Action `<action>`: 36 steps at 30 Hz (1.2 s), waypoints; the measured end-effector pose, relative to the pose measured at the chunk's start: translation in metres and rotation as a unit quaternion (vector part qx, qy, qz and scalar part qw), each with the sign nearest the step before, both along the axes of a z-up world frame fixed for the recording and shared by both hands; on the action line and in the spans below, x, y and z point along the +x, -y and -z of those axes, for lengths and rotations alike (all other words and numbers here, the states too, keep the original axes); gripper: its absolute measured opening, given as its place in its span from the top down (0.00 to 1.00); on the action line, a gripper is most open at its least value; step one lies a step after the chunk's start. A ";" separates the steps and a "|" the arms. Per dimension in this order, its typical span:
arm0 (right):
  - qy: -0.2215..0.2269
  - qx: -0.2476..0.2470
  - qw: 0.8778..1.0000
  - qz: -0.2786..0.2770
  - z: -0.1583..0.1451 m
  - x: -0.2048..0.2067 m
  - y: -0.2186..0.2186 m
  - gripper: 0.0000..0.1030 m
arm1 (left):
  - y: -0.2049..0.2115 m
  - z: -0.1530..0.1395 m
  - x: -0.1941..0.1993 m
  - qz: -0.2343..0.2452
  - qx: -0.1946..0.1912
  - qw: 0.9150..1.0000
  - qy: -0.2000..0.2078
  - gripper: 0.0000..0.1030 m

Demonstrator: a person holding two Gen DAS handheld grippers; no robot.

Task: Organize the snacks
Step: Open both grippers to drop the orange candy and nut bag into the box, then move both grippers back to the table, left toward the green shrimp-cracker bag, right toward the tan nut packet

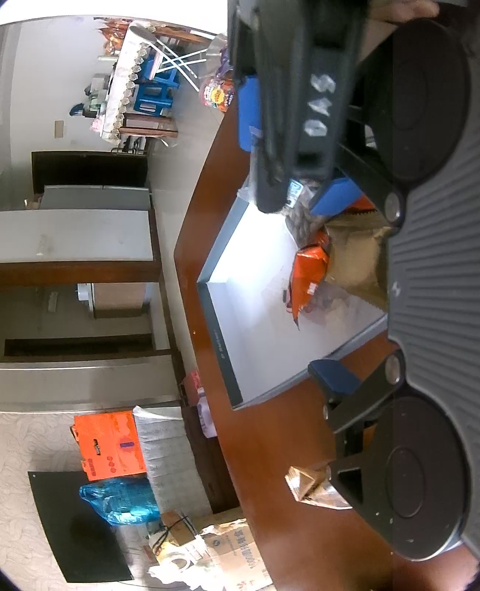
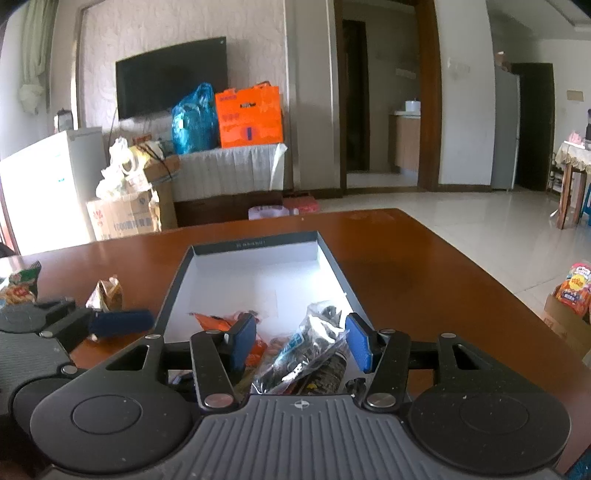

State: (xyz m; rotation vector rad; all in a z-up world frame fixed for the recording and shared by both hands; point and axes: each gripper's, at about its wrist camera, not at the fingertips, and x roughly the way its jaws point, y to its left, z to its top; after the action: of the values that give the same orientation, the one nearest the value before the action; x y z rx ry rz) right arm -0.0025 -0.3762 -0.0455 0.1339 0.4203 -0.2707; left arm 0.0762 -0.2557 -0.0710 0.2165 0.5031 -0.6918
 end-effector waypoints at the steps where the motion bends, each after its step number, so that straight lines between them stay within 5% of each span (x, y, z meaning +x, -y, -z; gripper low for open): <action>1: 0.008 0.008 1.000 -0.003 -0.002 0.000 0.002 0.47 | -0.002 0.000 -0.001 -0.001 0.002 1.000 0.001 0.16; 8: 0.016 0.098 0.994 -0.045 0.002 0.004 0.015 0.47 | -0.015 0.001 -0.002 -0.006 0.006 1.000 0.003 0.16; 18: 0.025 0.053 0.998 -0.008 -0.004 -0.006 0.006 0.47 | -0.031 -0.009 -0.010 -0.013 -0.003 1.000 0.008 0.16; 36: 0.027 0.025 0.997 -0.073 -0.023 0.006 -0.062 0.47 | -0.116 -0.040 -0.009 -0.074 0.002 0.997 0.024 0.16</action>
State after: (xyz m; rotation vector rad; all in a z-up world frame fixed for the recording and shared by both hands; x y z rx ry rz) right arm 0.0039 -0.3144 -0.0221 0.1578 0.3815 -0.1121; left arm 0.0673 -0.1400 -0.0305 0.1974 0.4704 -0.5401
